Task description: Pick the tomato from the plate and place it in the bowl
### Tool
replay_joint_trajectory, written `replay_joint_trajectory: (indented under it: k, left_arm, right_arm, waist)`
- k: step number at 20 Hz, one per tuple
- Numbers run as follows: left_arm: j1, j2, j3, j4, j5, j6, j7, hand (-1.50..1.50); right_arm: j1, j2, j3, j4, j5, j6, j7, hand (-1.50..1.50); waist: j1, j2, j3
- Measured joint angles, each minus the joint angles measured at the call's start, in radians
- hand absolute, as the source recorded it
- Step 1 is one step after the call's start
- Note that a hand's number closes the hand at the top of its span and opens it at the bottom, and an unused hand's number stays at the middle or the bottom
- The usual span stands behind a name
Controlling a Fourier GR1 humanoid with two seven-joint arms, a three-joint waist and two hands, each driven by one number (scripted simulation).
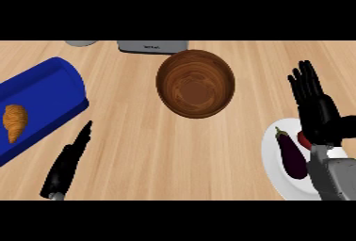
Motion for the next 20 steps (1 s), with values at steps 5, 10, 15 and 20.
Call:
replay_joint_trajectory:
  k: [5,10,15,20]
  left_arm:
    - [-0.041,0.01,0.071,-0.051,0.069,-0.038,-0.026,0.0]
    - [-0.102,0.007,0.108,-0.087,0.136,-0.088,-0.033,0.0]
    - [-0.176,0.026,0.156,-0.091,0.217,-0.167,0.009,0.0]
    - [-0.211,0.045,0.197,-0.068,0.255,-0.222,0.03,0.0]
  right_arm:
    - [0.054,0.016,-0.126,0.026,0.046,-0.198,-0.03,1.5]
    - [0.154,-0.031,-0.194,0.138,0.237,-0.45,-0.071,-1.5]
    - [0.157,0.114,-0.166,0.164,0.405,-0.743,-0.198,-1.5]
    - [0.153,0.141,-0.103,0.166,0.642,-0.88,-0.053,-1.5]
  waist:
    - [-0.048,0.018,0.011]
    - [-0.075,0.041,0.007]
    - [-0.056,0.035,0.013]
    - [-0.05,0.031,0.011]
